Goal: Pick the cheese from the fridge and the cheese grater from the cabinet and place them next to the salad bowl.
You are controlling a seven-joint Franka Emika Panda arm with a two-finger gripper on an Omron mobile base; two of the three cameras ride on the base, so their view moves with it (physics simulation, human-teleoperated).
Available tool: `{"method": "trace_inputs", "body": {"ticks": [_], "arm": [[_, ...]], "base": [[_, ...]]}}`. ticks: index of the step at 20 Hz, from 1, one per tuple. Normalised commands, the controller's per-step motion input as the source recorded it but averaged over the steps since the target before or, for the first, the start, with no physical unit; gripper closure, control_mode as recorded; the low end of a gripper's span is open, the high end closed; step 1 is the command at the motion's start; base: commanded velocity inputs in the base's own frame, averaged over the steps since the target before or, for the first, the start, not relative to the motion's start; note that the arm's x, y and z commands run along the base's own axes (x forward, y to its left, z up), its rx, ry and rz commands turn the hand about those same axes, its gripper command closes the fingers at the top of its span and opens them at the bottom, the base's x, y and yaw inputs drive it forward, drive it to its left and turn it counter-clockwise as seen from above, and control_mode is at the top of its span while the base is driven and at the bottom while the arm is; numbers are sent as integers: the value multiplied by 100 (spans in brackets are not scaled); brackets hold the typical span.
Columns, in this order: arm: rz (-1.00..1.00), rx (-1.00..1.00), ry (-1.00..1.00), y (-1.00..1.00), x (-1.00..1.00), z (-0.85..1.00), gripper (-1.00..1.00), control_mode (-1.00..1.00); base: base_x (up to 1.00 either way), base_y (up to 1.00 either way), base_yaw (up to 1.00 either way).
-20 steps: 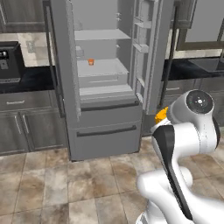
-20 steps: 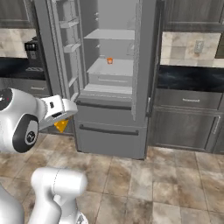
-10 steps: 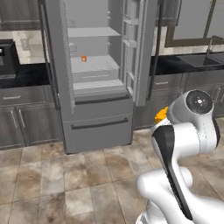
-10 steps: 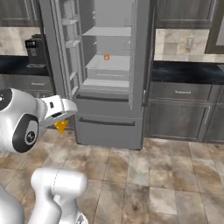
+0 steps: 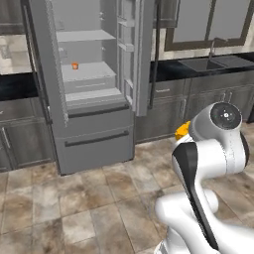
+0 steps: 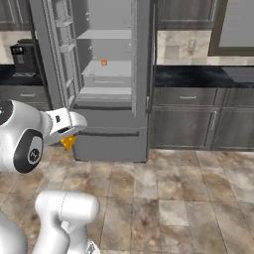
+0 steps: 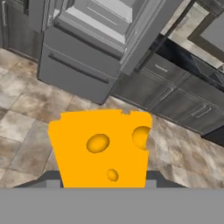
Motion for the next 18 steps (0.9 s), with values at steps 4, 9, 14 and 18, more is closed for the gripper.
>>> {"method": "trace_inputs", "body": {"ticks": [4, 9, 14, 18], "arm": [[0, 0, 0, 0, 0, 0, 100, 100], [0, 0, 0, 0, 0, 0, 100, 100], [0, 0, 0, 0, 0, 0, 100, 100], [0, 0, 0, 0, 0, 0, 100, 100]], "base": [[0, -1, -31], [0, 0, -32], [23, -2, -31], [42, -12, -28]]}}
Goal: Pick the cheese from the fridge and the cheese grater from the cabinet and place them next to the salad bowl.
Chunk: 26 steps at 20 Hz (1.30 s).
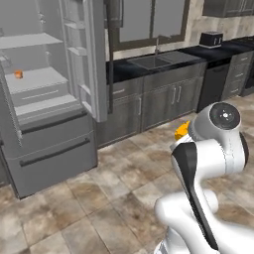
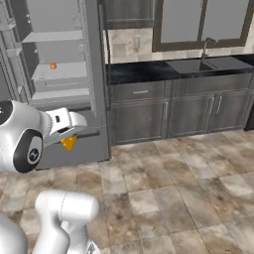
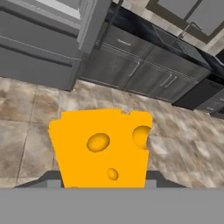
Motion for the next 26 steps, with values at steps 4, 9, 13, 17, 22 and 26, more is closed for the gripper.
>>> {"method": "trace_inputs", "body": {"ticks": [4, 9, 13, 17, 22, 26], "arm": [[0, 0, 0, 0, 0, 0, 100, 100], [0, 0, 0, 0, 0, 0, 100, 100], [0, 0, 0, 0, 0, 0, 100, 100], [0, 0, 0, 0, 0, 0, 100, 100], [0, 0, 0, 0, 0, 0, 100, 100], [0, 0, 0, 0, 0, 0, 100, 100]], "base": [[54, -23, -24], [62, -20, -21], [68, -25, -21], [67, -28, -22], [71, -32, -21], [79, -38, -19]]}}
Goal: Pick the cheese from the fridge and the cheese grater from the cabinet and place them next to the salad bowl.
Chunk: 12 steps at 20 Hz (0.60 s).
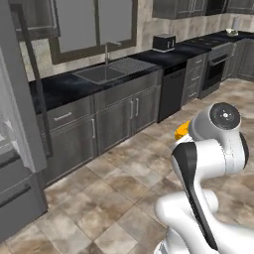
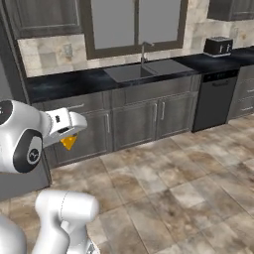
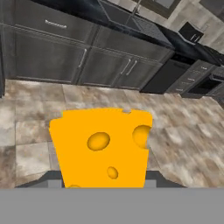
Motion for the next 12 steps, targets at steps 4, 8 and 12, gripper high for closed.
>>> {"method": "trace_inputs", "body": {"ticks": [4, 8, 12], "arm": [[0, 0, 0, 0, 0, 0, 100, 100], [0, 0, 0, 0, 0, 0, 100, 100], [0, 0, 0, 0, 0, 0, 100, 100]], "base": [[84, -50, -16], [85, -57, -13], [88, -60, -12]]}}
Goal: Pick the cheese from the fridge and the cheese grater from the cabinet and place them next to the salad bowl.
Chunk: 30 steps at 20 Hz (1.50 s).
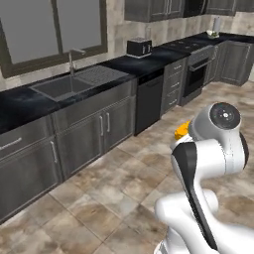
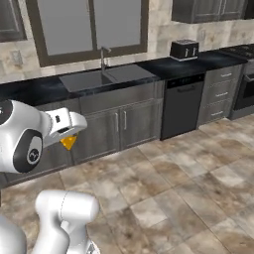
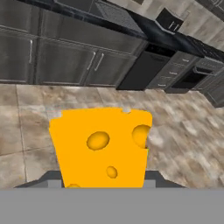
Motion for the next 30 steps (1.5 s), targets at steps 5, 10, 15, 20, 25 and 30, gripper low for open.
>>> {"method": "trace_inputs", "body": {"ticks": [5, 10, 15, 20, 25, 30], "arm": [[0, 0, 0, 0, 0, 0, 100, 100], [0, 0, 0, 0, 0, 0, 100, 100], [0, 0, 0, 0, 0, 0, 100, 100], [0, 0, 0, 0, 0, 0, 100, 100], [0, 0, 0, 0, 0, 0, 100, 100], [0, 0, 0, 0, 0, 0, 100, 100]], "base": [[89, -65, -9], [90, -67, -6], [93, -69, -5], [97, -73, -4], [98, -74, -3], [99, -75, -3]]}}
